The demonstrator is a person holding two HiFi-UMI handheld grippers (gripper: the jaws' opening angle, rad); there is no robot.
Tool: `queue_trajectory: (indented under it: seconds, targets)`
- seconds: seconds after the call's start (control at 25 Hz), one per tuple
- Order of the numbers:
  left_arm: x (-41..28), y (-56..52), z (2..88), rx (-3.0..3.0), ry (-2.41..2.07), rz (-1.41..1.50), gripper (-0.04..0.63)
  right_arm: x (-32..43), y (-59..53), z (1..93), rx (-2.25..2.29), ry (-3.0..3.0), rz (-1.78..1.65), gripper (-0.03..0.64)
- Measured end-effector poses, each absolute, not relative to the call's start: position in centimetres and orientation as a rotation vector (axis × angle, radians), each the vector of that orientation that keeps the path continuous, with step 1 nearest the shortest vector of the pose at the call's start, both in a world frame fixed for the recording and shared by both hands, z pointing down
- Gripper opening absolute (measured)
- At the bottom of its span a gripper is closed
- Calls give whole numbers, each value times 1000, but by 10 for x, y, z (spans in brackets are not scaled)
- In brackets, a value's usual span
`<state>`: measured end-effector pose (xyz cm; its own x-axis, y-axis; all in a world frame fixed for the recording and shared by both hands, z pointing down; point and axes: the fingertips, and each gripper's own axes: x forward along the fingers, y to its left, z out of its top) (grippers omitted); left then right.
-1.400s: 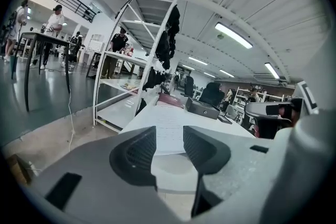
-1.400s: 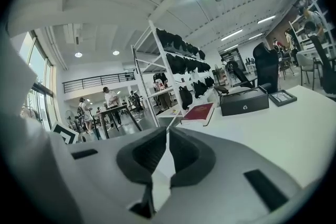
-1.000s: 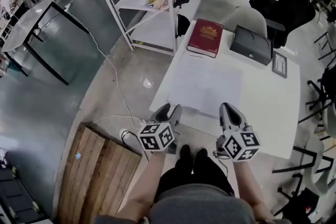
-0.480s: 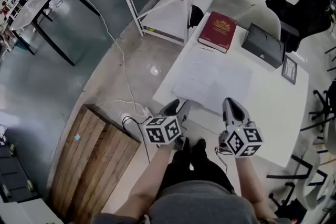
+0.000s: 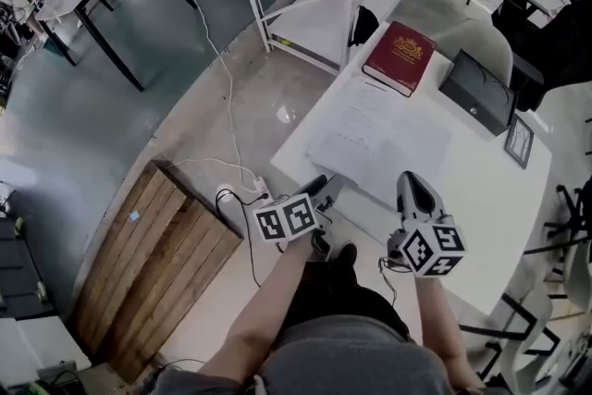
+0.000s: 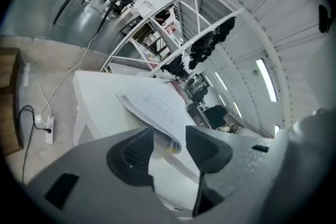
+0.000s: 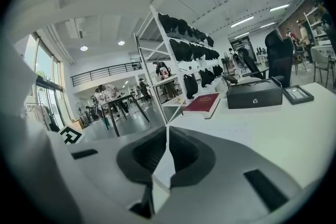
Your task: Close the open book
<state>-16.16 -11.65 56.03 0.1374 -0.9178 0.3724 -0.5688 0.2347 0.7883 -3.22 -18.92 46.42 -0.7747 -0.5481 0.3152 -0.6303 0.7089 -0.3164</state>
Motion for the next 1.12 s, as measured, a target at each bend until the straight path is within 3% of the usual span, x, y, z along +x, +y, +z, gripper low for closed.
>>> queue_trajectory:
  seconds: [1.12]
  targets:
    - [-166, -153, 582, 1165, -1336, -801, 183, -25, -217, 466, 923, -2705, 624, 17]
